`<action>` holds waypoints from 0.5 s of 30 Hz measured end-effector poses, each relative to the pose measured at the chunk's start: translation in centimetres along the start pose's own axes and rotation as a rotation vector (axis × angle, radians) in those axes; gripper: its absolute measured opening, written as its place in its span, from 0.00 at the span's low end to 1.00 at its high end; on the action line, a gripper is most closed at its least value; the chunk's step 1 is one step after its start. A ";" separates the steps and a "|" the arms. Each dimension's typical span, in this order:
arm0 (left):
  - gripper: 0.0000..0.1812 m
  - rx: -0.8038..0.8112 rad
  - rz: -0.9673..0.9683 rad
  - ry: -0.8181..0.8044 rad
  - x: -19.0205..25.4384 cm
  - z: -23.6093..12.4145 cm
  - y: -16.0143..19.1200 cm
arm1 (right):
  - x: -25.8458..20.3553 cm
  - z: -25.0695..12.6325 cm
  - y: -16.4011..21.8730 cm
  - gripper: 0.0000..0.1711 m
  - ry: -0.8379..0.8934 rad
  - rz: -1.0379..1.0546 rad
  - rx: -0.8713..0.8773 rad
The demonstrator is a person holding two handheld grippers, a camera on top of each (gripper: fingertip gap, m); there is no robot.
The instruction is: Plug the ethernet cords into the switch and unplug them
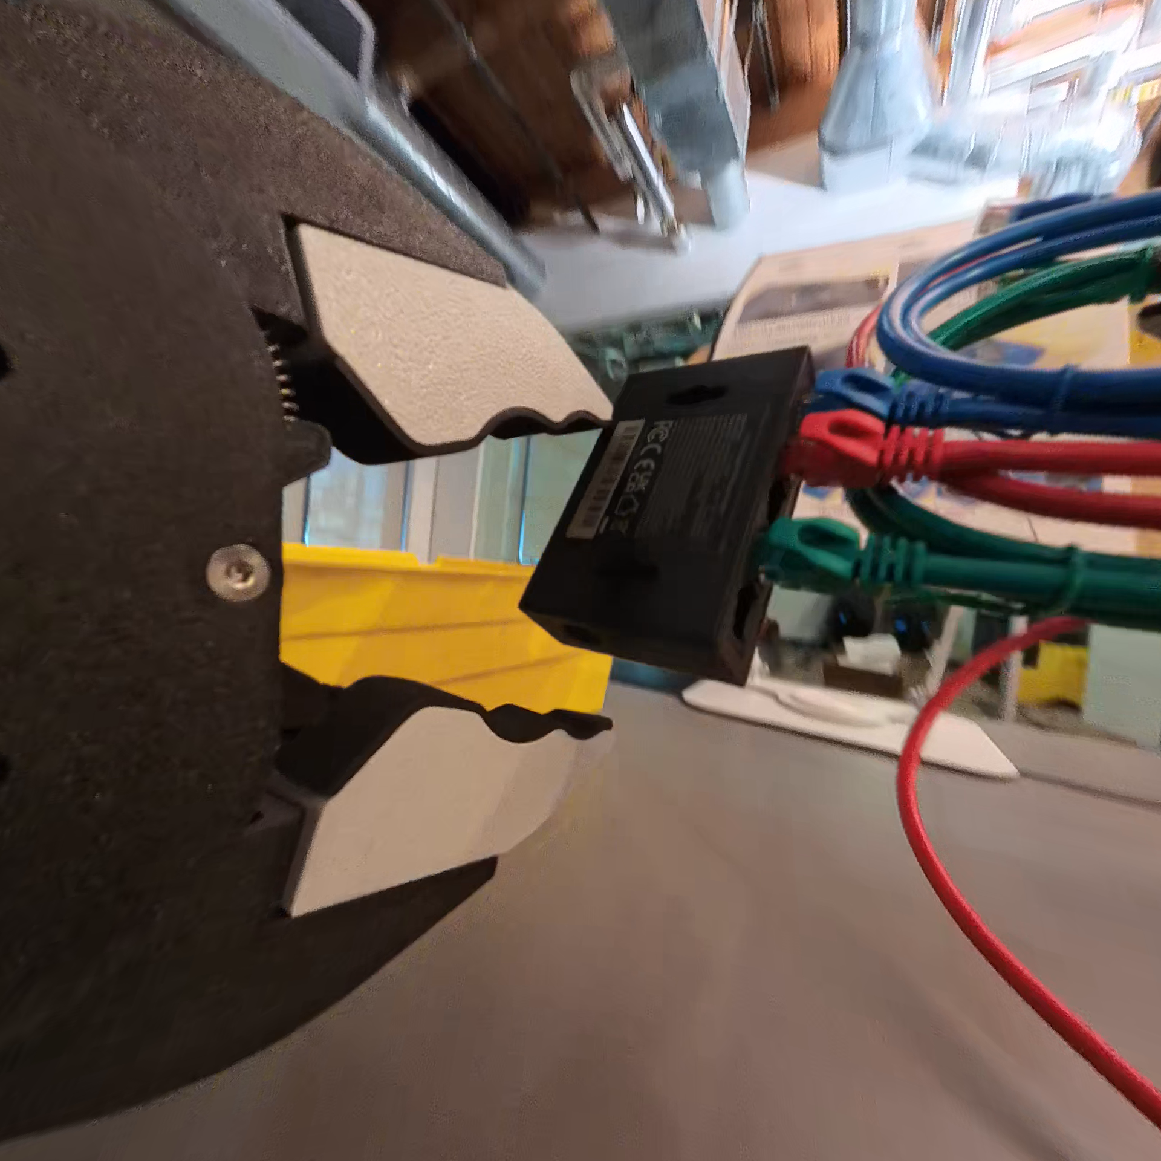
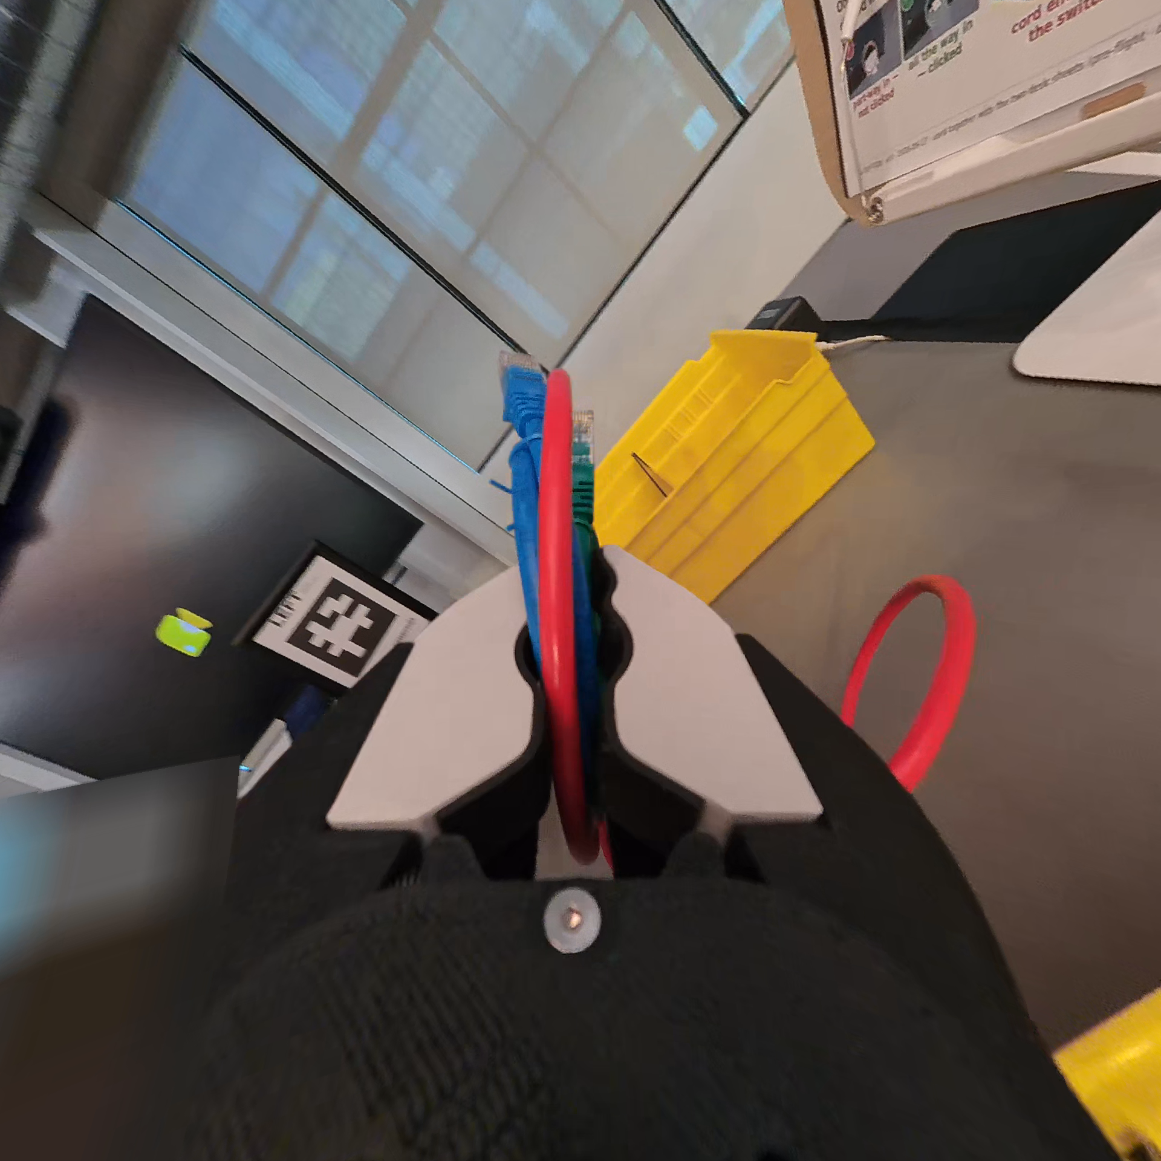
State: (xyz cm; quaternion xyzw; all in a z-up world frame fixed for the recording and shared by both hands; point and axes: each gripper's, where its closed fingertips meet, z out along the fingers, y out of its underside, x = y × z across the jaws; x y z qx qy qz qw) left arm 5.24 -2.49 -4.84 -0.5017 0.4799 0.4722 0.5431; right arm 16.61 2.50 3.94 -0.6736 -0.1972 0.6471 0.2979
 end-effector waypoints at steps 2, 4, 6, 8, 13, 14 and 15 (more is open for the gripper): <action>0.48 -0.004 0.018 -0.070 -0.4 0.2 0.1 | -0.4 -0.1 -0.3 0.06 -0.045 0.037 0.022; 0.46 -0.001 0.026 -0.142 -1.4 0.1 -0.1 | -0.7 -0.1 -0.3 0.06 -0.077 0.062 0.029; 0.44 0.020 0.050 -0.209 -2.7 0.0 -0.6 | -1.0 -0.1 -0.4 0.06 -0.114 0.097 0.038; 0.42 0.027 0.076 -0.241 -3.6 0.2 -0.7 | -1.1 0.0 -0.5 0.06 -0.148 0.137 0.053; 0.33 0.091 0.128 -0.368 -6.8 0.0 -1.7 | -1.0 0.4 -0.2 0.06 -0.242 0.264 0.074; 0.32 0.111 0.125 -0.374 -7.4 -0.2 -2.0 | -1.0 0.5 -0.3 0.07 -0.263 0.294 0.084; 0.29 0.139 0.124 -0.388 -7.9 -0.4 -2.4 | -0.9 0.4 -0.4 0.07 -0.277 0.318 0.096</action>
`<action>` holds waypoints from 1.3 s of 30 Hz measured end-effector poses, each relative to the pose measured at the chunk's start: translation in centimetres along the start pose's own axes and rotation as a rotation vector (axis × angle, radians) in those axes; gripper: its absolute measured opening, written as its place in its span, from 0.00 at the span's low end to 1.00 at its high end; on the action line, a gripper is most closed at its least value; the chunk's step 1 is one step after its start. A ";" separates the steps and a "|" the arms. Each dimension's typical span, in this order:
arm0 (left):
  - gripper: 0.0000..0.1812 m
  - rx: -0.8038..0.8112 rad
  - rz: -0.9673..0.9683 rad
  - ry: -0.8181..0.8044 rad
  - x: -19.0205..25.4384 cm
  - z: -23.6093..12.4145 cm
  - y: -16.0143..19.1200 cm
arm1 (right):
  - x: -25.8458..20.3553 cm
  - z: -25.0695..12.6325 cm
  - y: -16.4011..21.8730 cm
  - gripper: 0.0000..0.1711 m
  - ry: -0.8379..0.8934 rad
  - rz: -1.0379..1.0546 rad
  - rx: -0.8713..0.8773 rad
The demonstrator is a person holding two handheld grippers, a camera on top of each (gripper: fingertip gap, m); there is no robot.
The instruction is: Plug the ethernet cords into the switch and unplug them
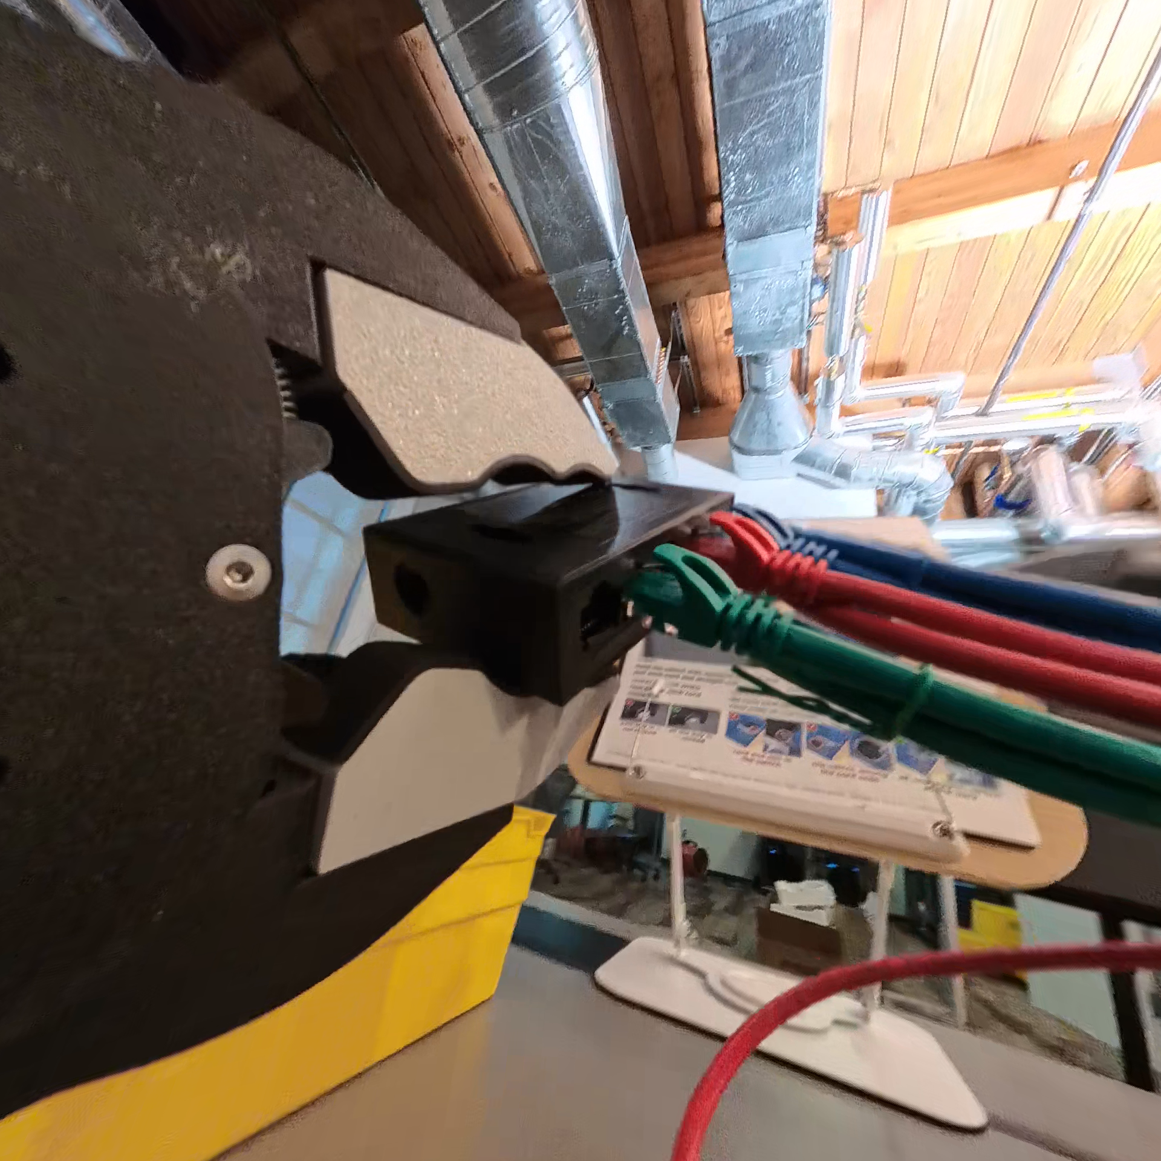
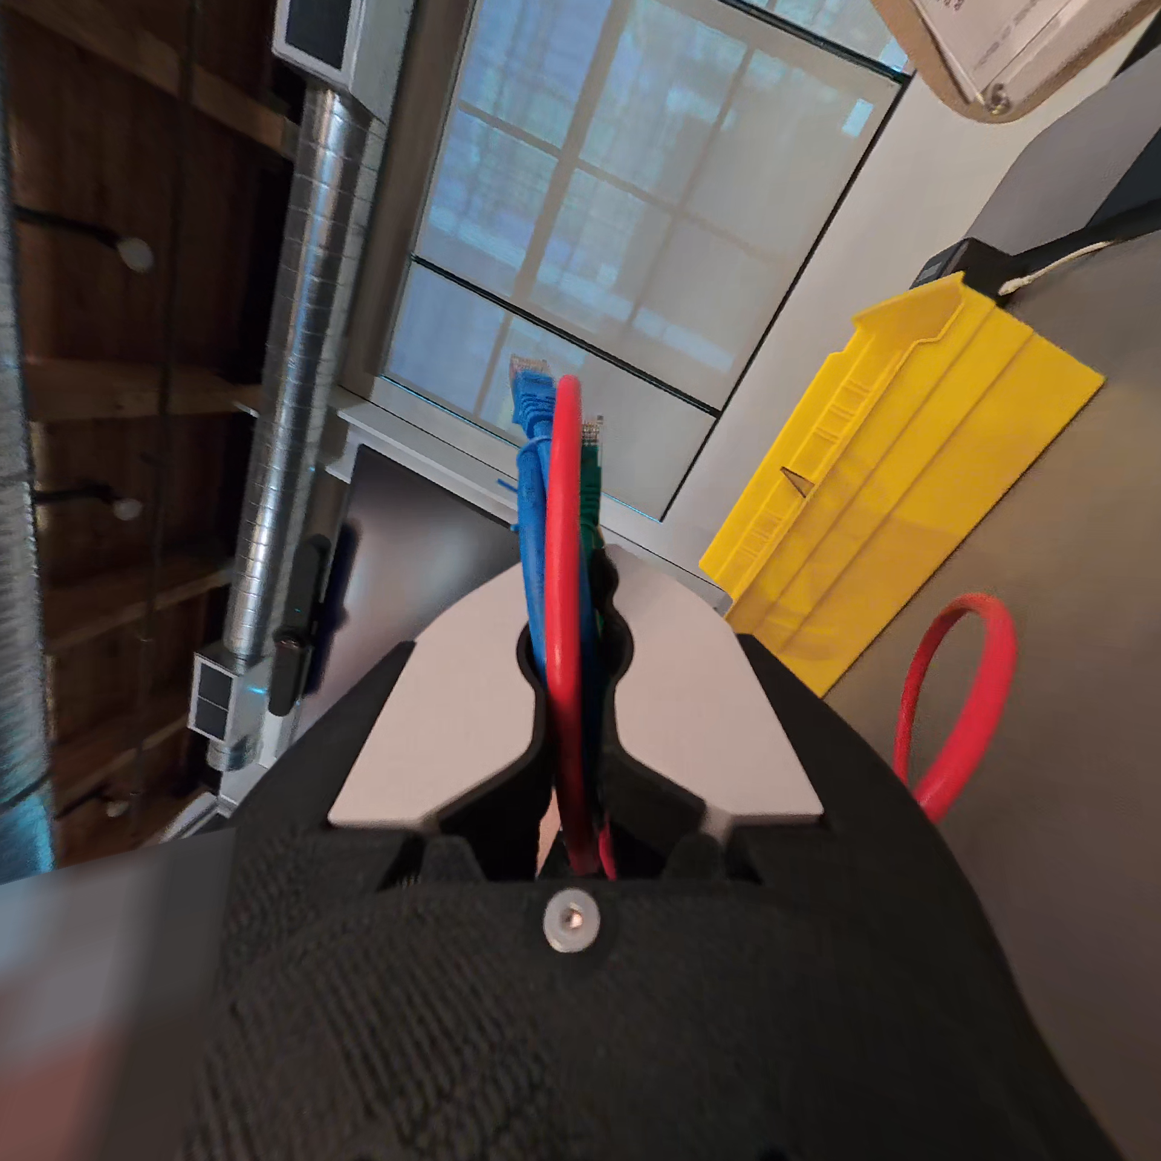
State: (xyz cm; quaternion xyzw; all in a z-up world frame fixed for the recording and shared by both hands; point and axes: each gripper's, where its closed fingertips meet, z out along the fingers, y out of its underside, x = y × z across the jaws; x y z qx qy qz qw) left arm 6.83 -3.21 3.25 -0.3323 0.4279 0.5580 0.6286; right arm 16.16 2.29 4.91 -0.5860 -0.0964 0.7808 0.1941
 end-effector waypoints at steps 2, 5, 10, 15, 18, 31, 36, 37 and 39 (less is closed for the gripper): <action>0.21 0.079 0.011 -0.046 -1.4 -0.1 -0.9 | 0.2 -0.3 -0.3 0.06 -0.004 0.017 0.011; 0.22 0.134 0.062 -0.032 -1.8 -0.1 -1.8 | 0.4 -0.2 -0.2 0.06 -0.023 0.058 0.015; 0.18 0.117 0.063 0.042 -1.8 0.5 -0.9 | 1.2 0.0 0.0 0.07 0.022 0.057 0.007; 0.17 0.080 -0.027 0.213 -1.2 0.4 0.2 | 1.9 0.5 0.8 0.15 0.110 -0.046 -0.065; 0.17 0.031 -0.120 0.323 -0.7 0.3 1.6 | 2.2 0.5 1.1 0.22 0.192 -0.140 -0.124; 0.17 -0.130 -0.293 0.496 1.4 1.3 6.0 | -5.3 0.6 -0.5 0.19 0.342 -0.965 -0.052; 0.17 -0.128 -0.328 0.551 2.3 3.1 5.6 | -7.1 2.8 4.6 0.23 0.358 -1.646 -0.231; 0.20 -0.121 -0.335 0.567 2.4 3.5 5.4 | -6.6 3.3 5.5 0.24 0.382 -1.769 -0.274; 0.17 -0.085 -0.348 0.608 2.6 4.1 4.5 | -5.4 4.3 6.7 0.24 0.433 -1.985 -0.308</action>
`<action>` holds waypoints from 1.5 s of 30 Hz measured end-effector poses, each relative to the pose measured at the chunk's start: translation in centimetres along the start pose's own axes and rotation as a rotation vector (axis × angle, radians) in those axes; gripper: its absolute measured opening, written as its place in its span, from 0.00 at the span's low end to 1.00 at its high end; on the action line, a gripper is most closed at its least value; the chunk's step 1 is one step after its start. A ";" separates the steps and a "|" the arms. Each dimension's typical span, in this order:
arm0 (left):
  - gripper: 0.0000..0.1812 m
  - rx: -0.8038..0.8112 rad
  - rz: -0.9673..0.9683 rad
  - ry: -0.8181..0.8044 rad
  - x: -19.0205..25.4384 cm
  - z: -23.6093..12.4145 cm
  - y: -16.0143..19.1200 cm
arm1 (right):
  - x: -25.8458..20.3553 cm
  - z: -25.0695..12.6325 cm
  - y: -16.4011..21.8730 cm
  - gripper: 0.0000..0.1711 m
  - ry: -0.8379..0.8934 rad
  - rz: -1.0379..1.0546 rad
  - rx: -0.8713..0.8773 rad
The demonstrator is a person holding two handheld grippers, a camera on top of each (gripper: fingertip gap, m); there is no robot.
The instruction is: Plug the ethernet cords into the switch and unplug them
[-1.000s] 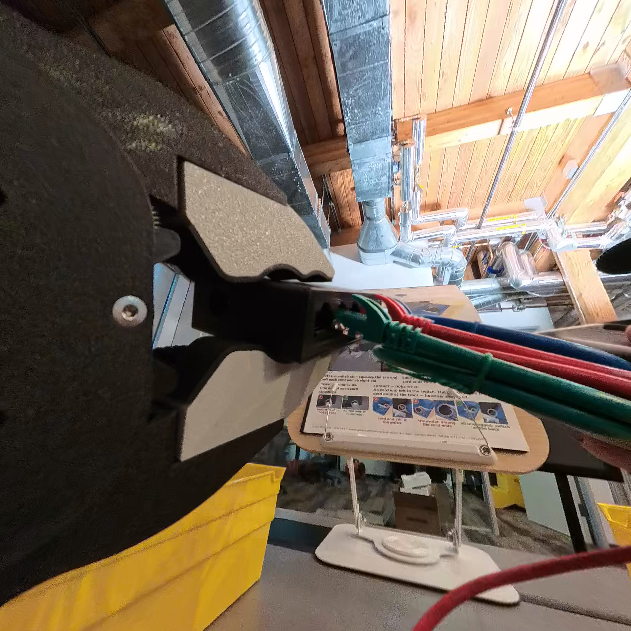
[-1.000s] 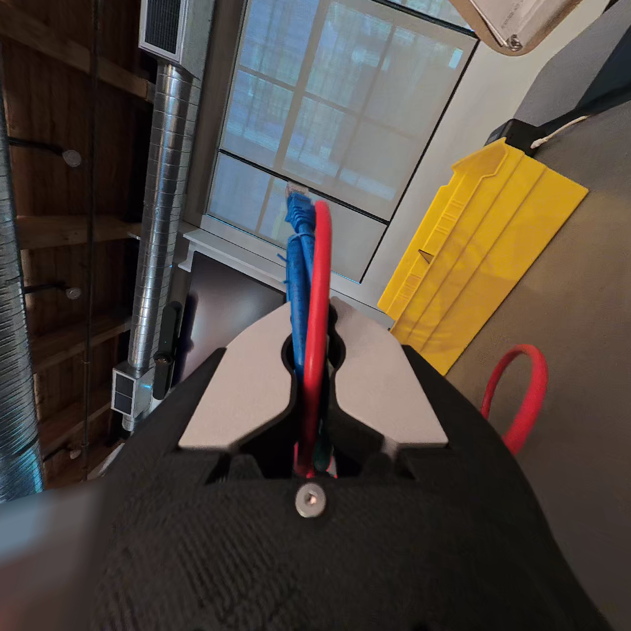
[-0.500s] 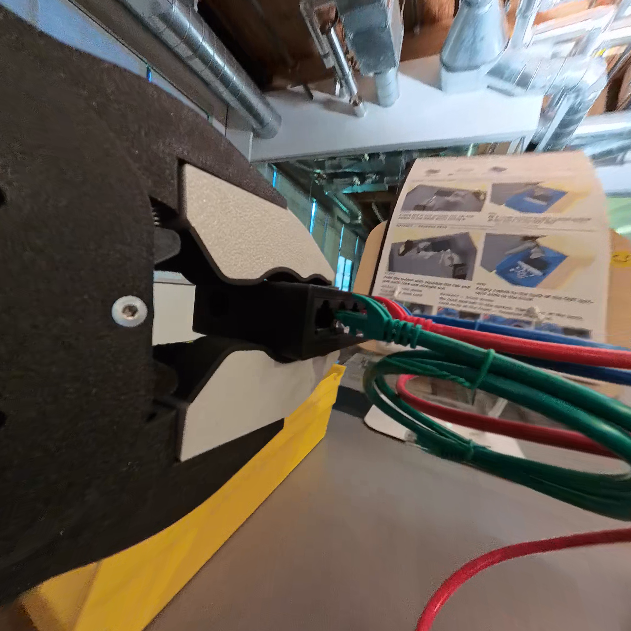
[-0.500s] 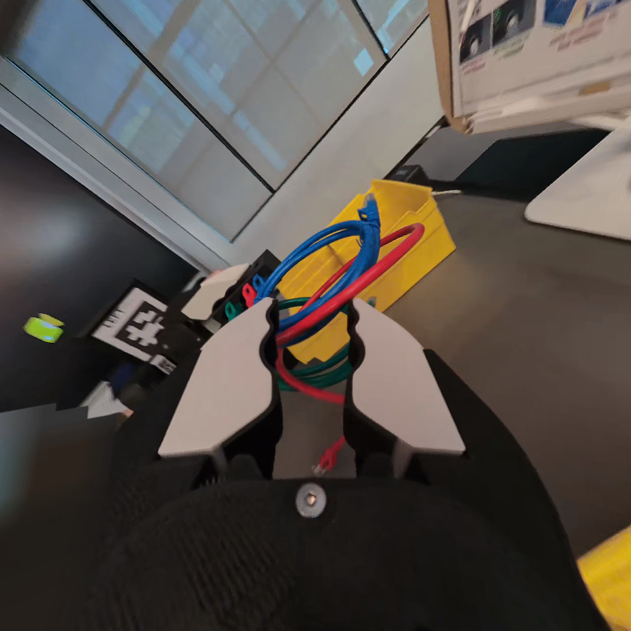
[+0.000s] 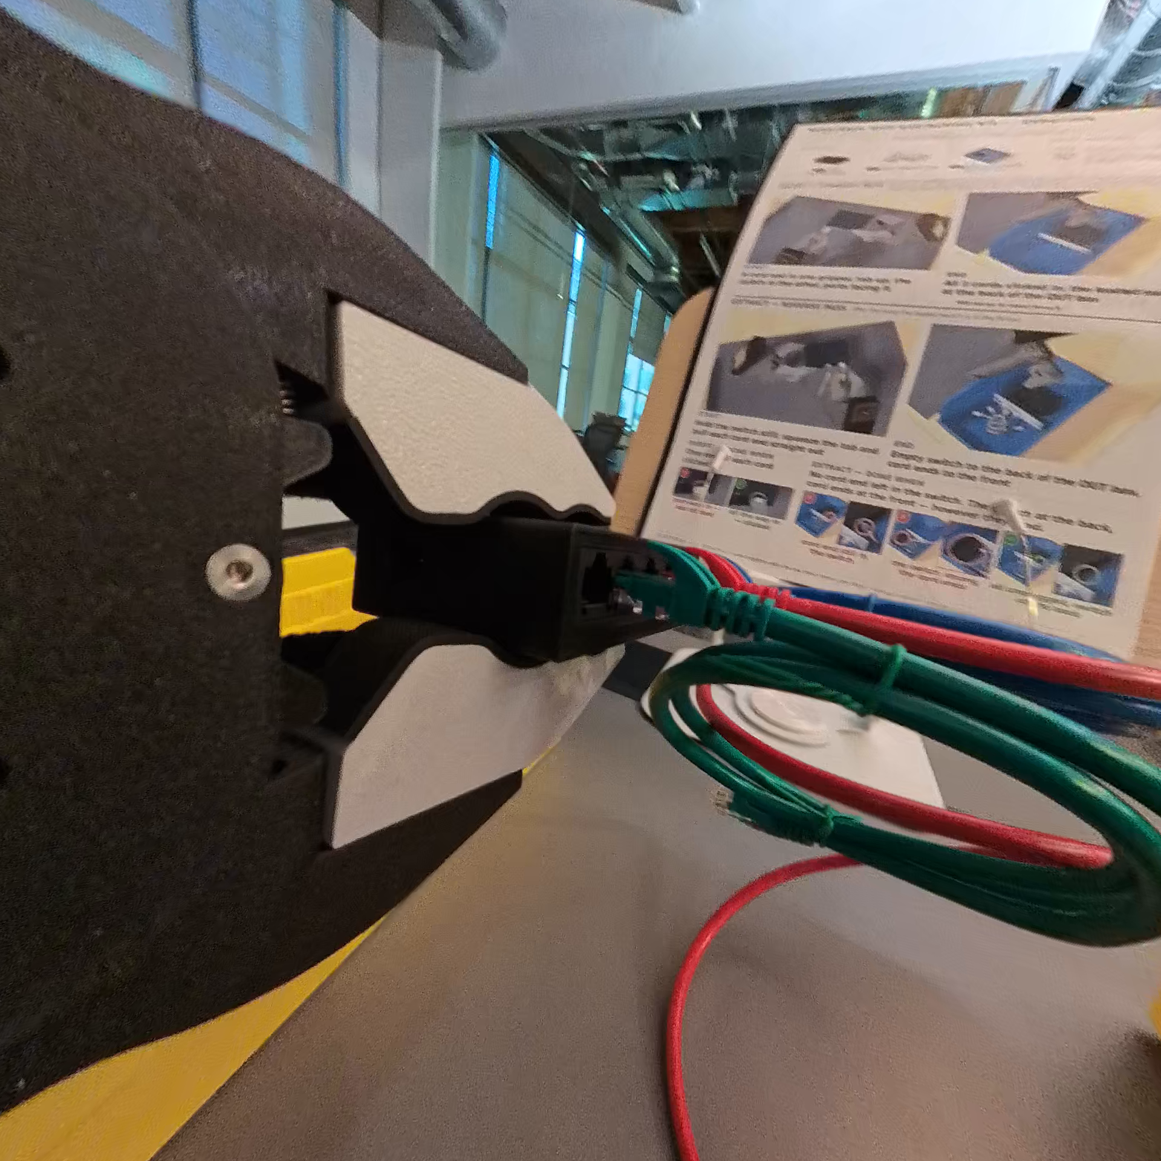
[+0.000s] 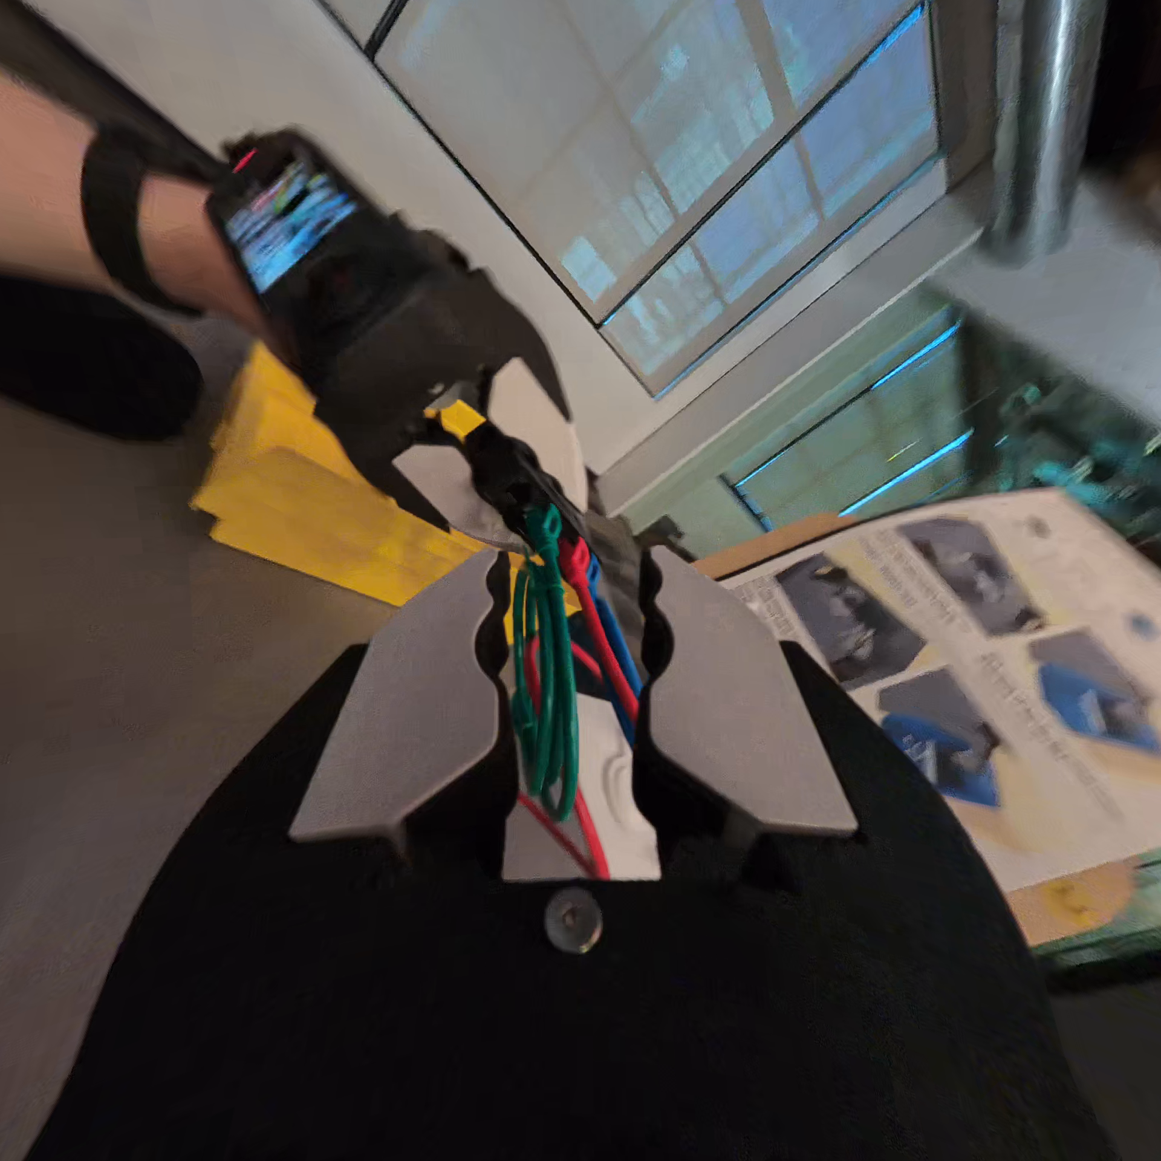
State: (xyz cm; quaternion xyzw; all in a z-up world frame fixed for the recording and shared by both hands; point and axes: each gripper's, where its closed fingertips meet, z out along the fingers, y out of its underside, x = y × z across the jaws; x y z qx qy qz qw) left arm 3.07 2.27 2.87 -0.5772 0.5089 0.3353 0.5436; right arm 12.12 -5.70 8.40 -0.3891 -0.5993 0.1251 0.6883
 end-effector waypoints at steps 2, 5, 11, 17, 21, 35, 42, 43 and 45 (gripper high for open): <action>0.17 0.062 0.011 0.045 0.1 0.3 -1.3 | -1.1 1.0 0.3 0.21 0.040 -0.165 -0.005; 0.17 0.174 0.009 0.063 0.0 0.5 -3.2 | -1.5 1.7 0.9 0.10 0.099 -0.389 -0.008; 0.17 0.320 0.000 0.092 0.4 0.6 -4.6 | 0.0 2.3 0.6 0.16 0.038 -0.333 -0.156; 0.17 0.391 -0.057 0.117 0.0 -0.3 -4.2 | -0.9 3.9 -1.0 0.16 -0.124 -0.178 -0.169; 0.17 0.402 -0.108 0.184 0.6 -0.6 -4.1 | -1.0 5.7 0.1 0.16 -0.109 -0.245 -0.264; 0.17 0.410 -0.061 0.148 0.1 -1.9 -5.0 | -1.1 5.7 0.9 0.09 0.014 -0.559 -0.287; 0.17 0.398 0.000 0.103 0.3 -1.9 -5.2 | -1.4 5.6 1.1 0.10 0.020 -0.580 -0.279; 0.17 0.406 0.000 0.097 0.2 -2.0 -5.3 | -1.3 5.6 1.1 0.10 0.025 -0.571 -0.276; 0.17 0.407 0.013 0.087 0.1 -2.2 -5.4 | -1.3 5.5 0.9 0.09 0.022 -0.557 -0.270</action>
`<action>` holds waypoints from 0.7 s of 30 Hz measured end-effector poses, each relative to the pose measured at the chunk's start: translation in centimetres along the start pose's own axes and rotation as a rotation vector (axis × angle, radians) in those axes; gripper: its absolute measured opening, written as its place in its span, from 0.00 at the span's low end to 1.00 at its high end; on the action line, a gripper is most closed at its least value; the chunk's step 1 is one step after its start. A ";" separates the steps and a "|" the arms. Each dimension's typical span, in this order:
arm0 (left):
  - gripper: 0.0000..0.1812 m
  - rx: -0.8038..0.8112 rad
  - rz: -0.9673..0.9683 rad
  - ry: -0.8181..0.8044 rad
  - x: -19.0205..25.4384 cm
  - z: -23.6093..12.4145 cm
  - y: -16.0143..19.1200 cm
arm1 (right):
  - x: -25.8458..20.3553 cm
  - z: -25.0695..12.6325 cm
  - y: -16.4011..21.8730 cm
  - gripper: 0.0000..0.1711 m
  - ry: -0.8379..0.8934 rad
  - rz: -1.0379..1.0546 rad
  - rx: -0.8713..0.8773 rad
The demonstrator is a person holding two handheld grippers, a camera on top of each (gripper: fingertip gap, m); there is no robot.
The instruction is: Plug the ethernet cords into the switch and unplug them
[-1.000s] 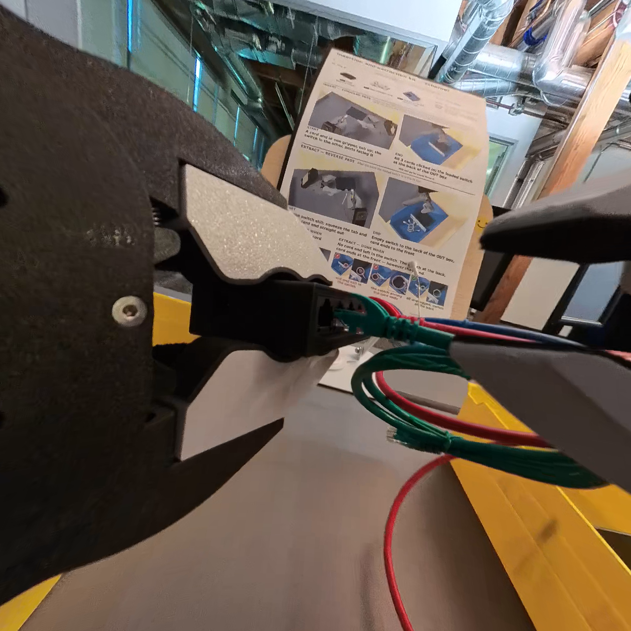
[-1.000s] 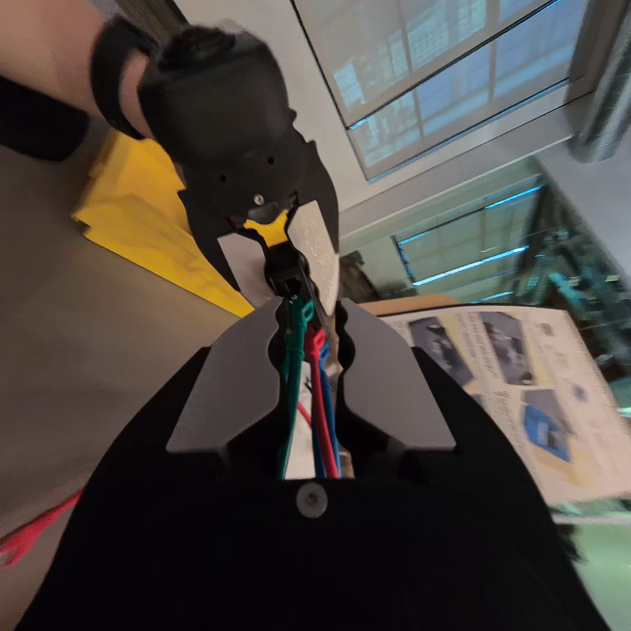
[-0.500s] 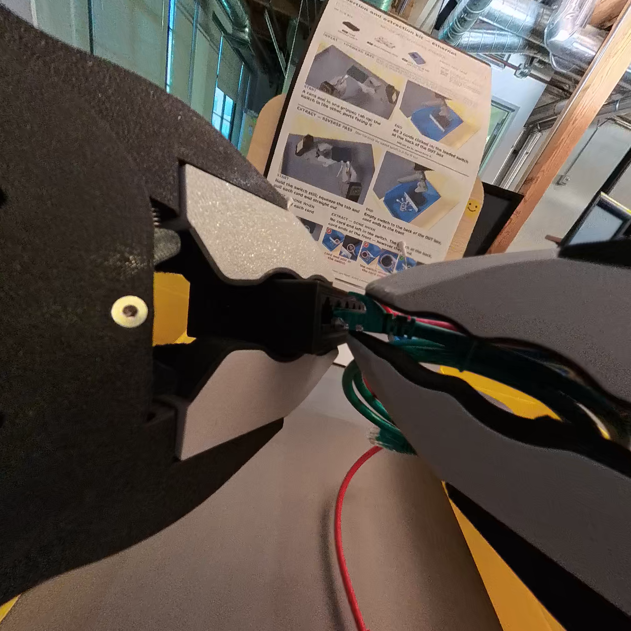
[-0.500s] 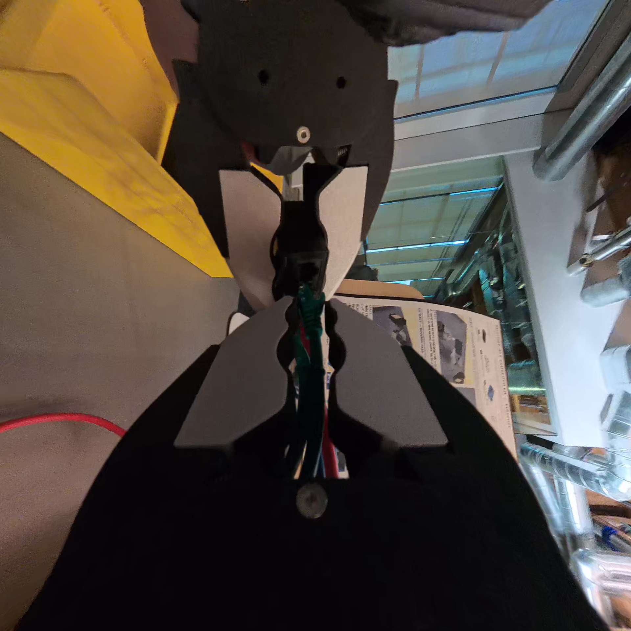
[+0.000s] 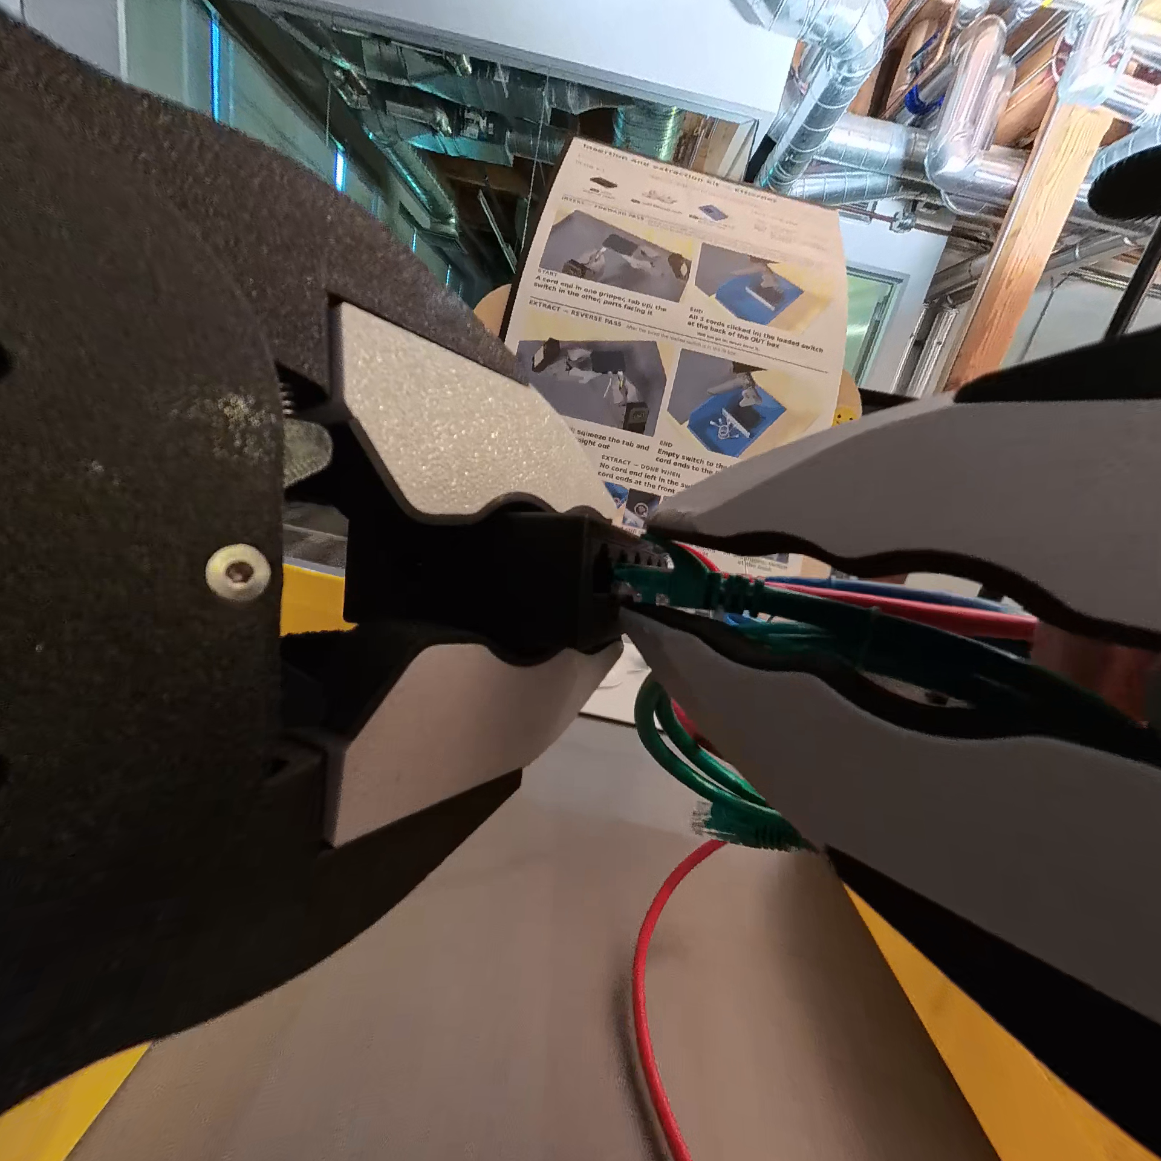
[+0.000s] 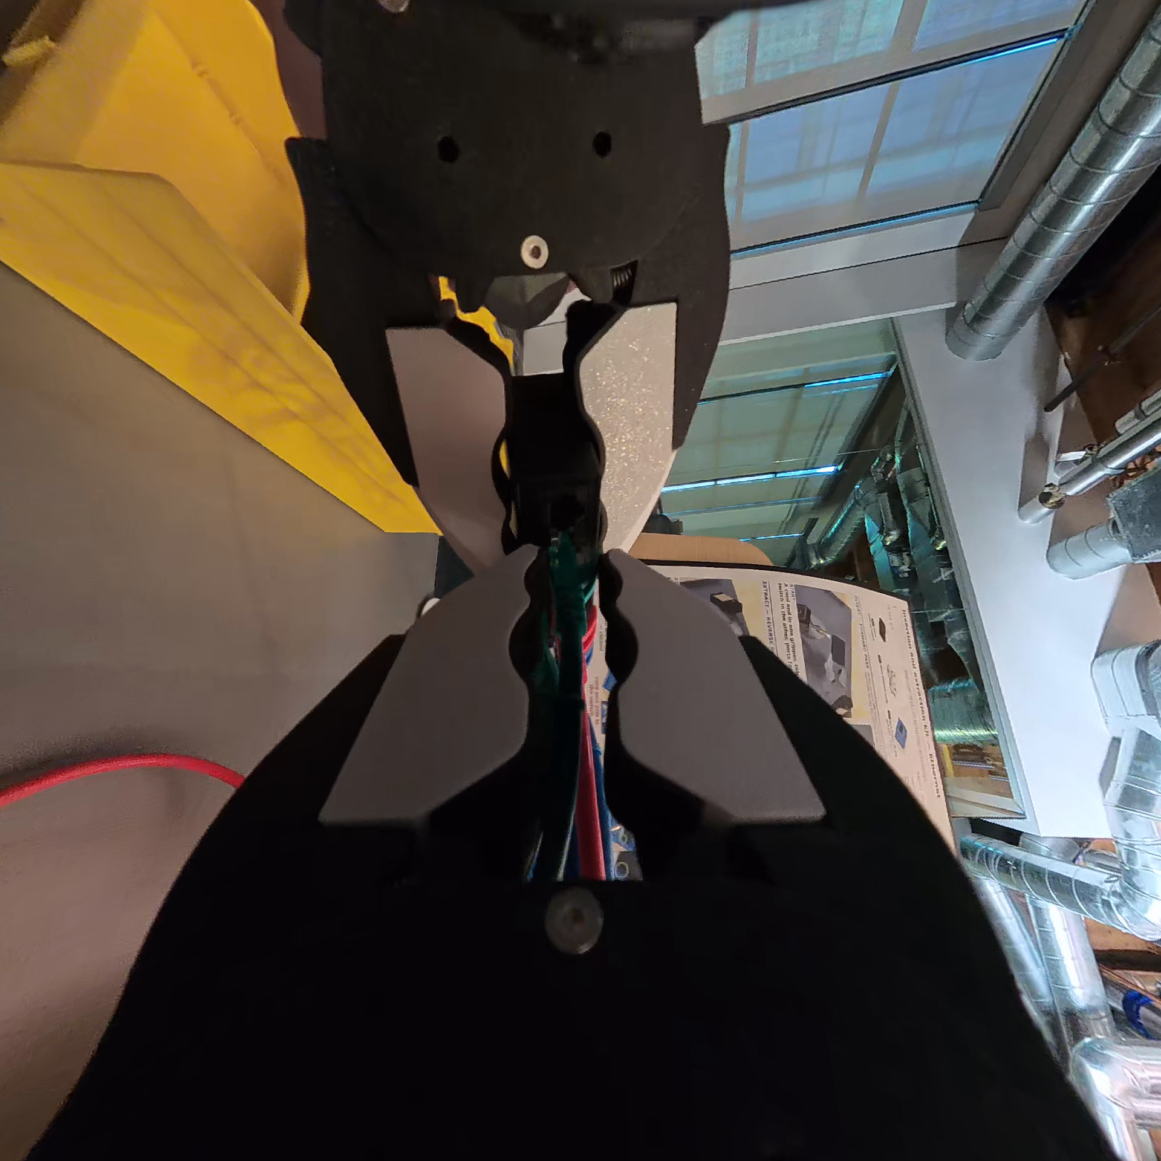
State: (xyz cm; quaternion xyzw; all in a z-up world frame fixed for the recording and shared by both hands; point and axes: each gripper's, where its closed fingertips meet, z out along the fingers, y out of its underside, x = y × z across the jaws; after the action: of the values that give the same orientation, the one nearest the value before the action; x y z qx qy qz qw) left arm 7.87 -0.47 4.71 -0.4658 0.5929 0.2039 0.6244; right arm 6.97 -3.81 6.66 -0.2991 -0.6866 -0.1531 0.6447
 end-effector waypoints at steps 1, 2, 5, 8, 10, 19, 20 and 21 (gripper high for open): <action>0.17 -0.001 0.010 -0.008 0.0 0.0 -0.1 | 0.0 -0.1 0.0 0.10 -0.004 0.004 0.002; 0.17 0.000 0.016 -0.012 0.0 -0.1 -0.2 | 0.0 -0.2 -0.1 0.10 -0.008 0.006 0.004; 0.17 -0.005 0.037 -0.008 0.2 0.0 -0.3 | -0.2 -0.3 0.0 0.09 -0.028 0.017 0.005; 0.17 -0.020 0.077 0.013 0.9 0.1 -0.2 | -0.9 -0.4 0.2 0.09 -0.060 -0.006 -0.015; 0.17 -0.040 0.089 0.022 1.2 0.3 0.0 | -1.3 -0.4 0.4 0.08 -0.075 -0.016 -0.033; 0.17 -0.078 0.151 0.089 3.0 0.8 0.5 | -3.3 -0.8 0.7 0.07 -0.169 -0.058 -0.092; 0.17 -0.082 0.159 0.101 3.4 1.0 0.5 | -3.7 -0.8 0.9 0.08 -0.191 -0.066 -0.108; 0.17 -0.085 0.168 0.113 3.7 1.1 0.6 | -4.0 -0.9 1.0 0.08 -0.212 -0.068 -0.122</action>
State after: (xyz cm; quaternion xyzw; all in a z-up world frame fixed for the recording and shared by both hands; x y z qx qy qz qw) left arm 8.80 -0.38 0.89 -0.4513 0.6548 0.2541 0.5504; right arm 8.25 -4.42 2.68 -0.3290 -0.7500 -0.1838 0.5435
